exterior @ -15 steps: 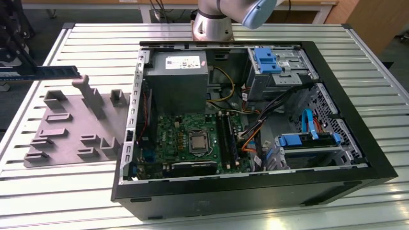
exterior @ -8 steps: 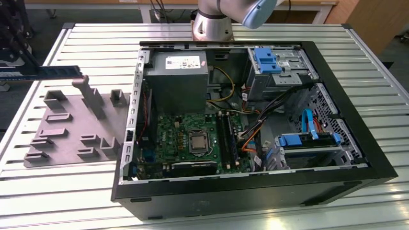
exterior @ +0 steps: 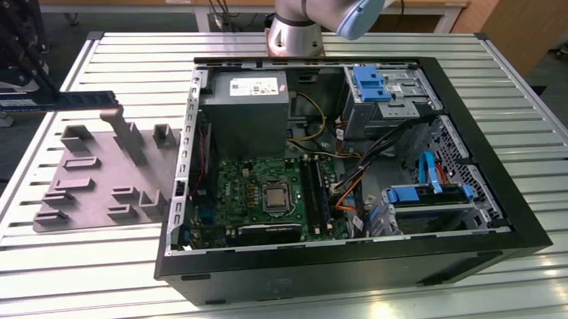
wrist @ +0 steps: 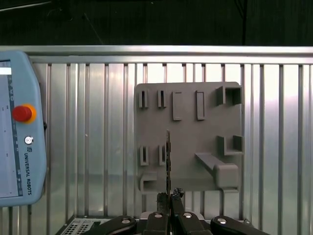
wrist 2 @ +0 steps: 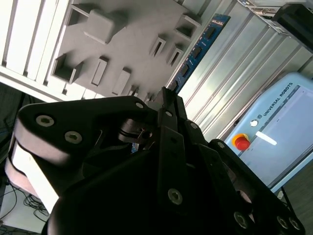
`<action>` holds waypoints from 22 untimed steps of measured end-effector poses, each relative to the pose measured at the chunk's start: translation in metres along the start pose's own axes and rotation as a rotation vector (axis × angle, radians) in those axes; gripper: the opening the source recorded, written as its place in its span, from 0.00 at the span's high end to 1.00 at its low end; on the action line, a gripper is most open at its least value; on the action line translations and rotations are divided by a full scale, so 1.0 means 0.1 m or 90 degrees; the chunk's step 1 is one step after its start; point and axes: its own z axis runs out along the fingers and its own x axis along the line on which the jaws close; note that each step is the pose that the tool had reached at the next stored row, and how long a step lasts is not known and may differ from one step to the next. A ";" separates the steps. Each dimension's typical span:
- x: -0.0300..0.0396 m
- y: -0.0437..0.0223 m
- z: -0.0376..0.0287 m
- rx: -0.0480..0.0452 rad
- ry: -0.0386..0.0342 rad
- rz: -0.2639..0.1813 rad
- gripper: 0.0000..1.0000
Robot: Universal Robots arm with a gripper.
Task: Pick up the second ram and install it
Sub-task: 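Pick up the second ram and move it above second insertion slot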
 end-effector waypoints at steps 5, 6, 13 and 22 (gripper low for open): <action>0.000 -0.034 0.001 0.0001 0.0000 0.000 0.86; 0.000 -0.041 0.001 0.0001 -0.0001 0.000 0.86; -0.001 -0.092 0.001 0.0000 0.0000 0.000 0.86; -0.001 -0.151 0.002 0.0001 0.0000 0.000 0.86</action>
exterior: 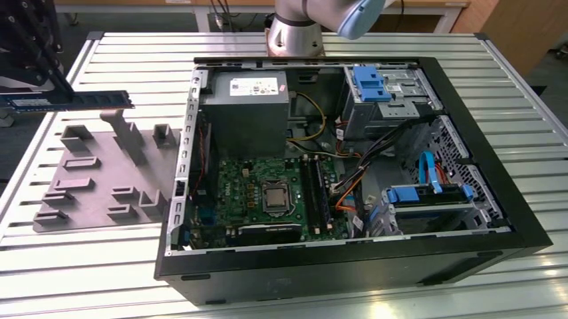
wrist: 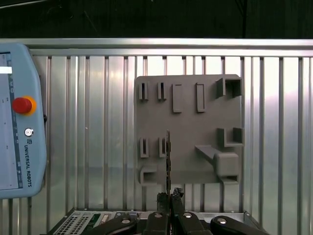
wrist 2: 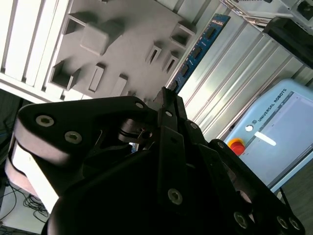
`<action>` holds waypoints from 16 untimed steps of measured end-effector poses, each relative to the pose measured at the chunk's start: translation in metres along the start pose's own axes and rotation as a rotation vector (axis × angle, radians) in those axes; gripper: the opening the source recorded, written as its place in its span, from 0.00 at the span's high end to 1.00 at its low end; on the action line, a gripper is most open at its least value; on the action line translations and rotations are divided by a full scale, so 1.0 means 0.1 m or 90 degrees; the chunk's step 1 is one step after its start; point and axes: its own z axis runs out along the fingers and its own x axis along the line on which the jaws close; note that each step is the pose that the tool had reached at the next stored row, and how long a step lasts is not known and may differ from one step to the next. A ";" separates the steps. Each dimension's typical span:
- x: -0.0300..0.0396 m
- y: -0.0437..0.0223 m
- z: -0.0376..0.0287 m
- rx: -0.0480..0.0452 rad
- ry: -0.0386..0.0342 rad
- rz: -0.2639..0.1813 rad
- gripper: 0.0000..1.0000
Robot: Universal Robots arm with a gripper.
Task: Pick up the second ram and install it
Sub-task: 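Pick up the second ram and move it above second insertion slot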
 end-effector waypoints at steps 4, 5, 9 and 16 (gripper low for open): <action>0.000 -0.022 0.000 0.0000 0.0000 0.000 0.86; 0.000 -0.027 0.000 0.0000 0.0000 0.000 0.86; -0.001 -0.078 0.000 0.0000 0.0000 0.000 0.86; -0.001 -0.125 0.001 0.0000 0.0000 0.000 0.86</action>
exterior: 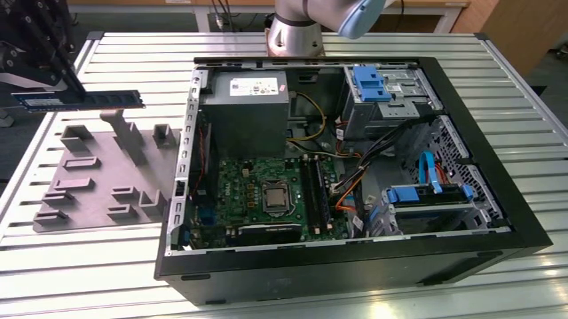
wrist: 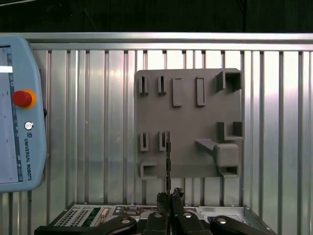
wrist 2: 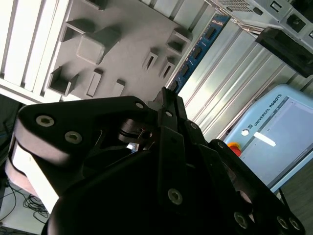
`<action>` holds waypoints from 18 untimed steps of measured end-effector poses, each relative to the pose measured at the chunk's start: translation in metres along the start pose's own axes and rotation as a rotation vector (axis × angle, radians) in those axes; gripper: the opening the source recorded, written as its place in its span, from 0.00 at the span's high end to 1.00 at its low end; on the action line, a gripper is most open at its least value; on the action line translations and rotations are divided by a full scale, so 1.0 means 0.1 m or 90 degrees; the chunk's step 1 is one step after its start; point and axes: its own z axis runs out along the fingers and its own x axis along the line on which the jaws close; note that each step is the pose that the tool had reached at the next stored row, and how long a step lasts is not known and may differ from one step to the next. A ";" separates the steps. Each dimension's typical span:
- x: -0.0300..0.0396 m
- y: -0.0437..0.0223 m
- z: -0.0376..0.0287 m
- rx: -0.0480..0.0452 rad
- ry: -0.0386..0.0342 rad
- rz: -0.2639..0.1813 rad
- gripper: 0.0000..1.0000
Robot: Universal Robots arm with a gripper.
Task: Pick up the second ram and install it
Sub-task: 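Pick up the second ram and move it above second insertion slot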
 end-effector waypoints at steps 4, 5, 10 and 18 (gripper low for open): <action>0.000 -0.026 0.000 0.0000 0.0000 0.000 0.86; 0.000 -0.033 0.000 0.0000 0.0000 0.000 0.86; -0.001 -0.067 0.001 0.0000 0.0000 0.000 0.86; -0.001 -0.132 0.001 0.0000 0.0000 0.000 0.86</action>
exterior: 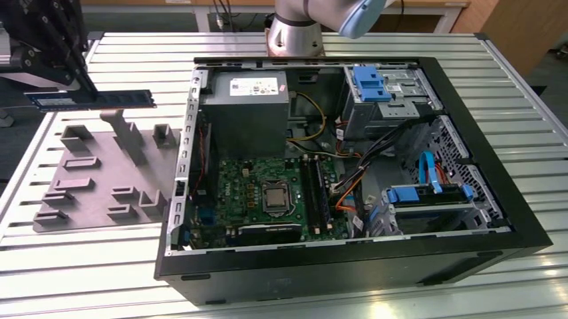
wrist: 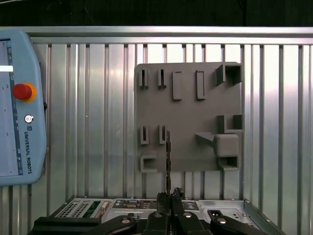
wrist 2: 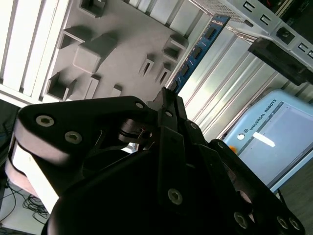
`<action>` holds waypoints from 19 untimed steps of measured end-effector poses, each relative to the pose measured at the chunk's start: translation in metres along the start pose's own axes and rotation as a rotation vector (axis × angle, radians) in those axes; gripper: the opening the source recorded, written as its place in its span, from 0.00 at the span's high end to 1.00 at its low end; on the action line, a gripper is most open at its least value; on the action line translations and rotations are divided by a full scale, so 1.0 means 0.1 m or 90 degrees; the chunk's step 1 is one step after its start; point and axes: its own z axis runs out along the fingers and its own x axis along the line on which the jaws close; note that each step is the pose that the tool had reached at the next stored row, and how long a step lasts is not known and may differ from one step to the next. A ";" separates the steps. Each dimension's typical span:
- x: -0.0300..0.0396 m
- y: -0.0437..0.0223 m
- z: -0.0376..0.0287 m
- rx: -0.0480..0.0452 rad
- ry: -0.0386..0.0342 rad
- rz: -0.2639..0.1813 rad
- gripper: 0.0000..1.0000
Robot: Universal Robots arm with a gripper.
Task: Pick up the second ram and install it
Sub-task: 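Pick up the second ram and move it above second insertion slot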
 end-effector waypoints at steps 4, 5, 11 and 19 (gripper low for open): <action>0.000 -0.042 0.000 0.0000 0.0000 0.000 0.86; 0.000 -0.053 0.000 -0.0001 0.0000 0.000 0.86; -0.001 -0.102 0.001 0.0000 0.0000 0.000 0.86; -0.001 -0.157 0.001 0.0000 0.0000 0.000 0.86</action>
